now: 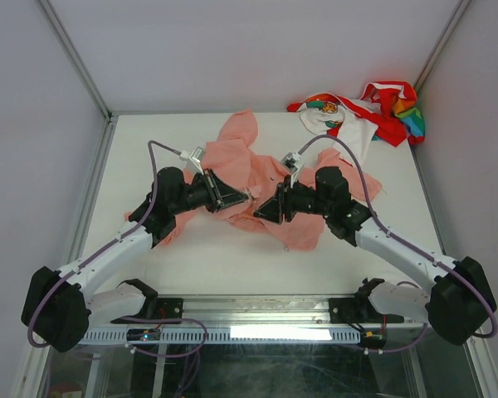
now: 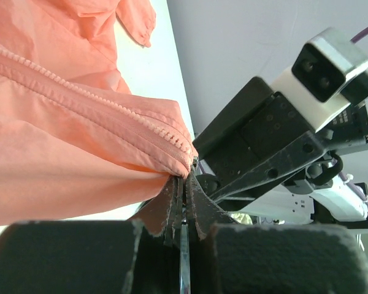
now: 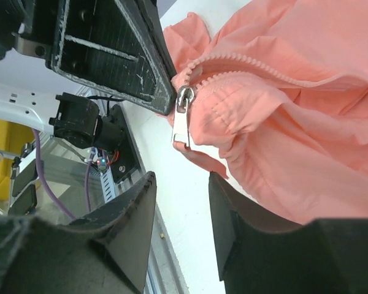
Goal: Zip up the jacket
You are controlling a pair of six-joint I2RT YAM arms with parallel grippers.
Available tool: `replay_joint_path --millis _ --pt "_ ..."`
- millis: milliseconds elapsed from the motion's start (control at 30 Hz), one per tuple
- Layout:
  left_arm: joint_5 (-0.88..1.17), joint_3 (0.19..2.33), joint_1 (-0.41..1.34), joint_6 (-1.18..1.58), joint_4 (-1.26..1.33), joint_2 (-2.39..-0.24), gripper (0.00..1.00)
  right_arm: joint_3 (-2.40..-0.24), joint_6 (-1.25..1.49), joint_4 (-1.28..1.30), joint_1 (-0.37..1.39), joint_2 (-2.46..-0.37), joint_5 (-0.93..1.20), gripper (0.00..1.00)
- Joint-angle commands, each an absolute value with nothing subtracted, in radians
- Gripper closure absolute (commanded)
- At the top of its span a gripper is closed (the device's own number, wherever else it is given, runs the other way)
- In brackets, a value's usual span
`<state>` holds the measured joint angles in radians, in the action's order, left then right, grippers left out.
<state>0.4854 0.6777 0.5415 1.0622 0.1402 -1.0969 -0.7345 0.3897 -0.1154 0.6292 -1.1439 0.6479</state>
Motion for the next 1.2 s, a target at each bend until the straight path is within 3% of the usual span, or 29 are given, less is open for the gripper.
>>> replay_joint_path --millis 0,467,700,1000,1167 --pt "0.53 0.74 0.536 1.061 0.173 -1.102 1.0 -0.723 0.368 -0.244 0.681 -1.148 0.541 0.59" --pt "0.544 0.764 0.537 1.044 0.16 -1.133 1.0 -0.733 0.363 -0.334 0.696 -1.221 0.45 0.62" --pt "0.522 0.776 0.536 0.965 0.077 -1.139 1.0 -0.783 0.339 -0.24 0.695 -1.203 0.502 1.0" --pt "0.426 0.774 0.537 0.756 -0.154 -1.125 1.0 -1.006 0.204 0.116 0.692 -1.243 0.627 1.0" --pt "0.421 0.786 0.554 0.663 -0.205 -1.106 1.0 -1.116 0.2 0.205 0.689 -1.318 0.589 1.0"
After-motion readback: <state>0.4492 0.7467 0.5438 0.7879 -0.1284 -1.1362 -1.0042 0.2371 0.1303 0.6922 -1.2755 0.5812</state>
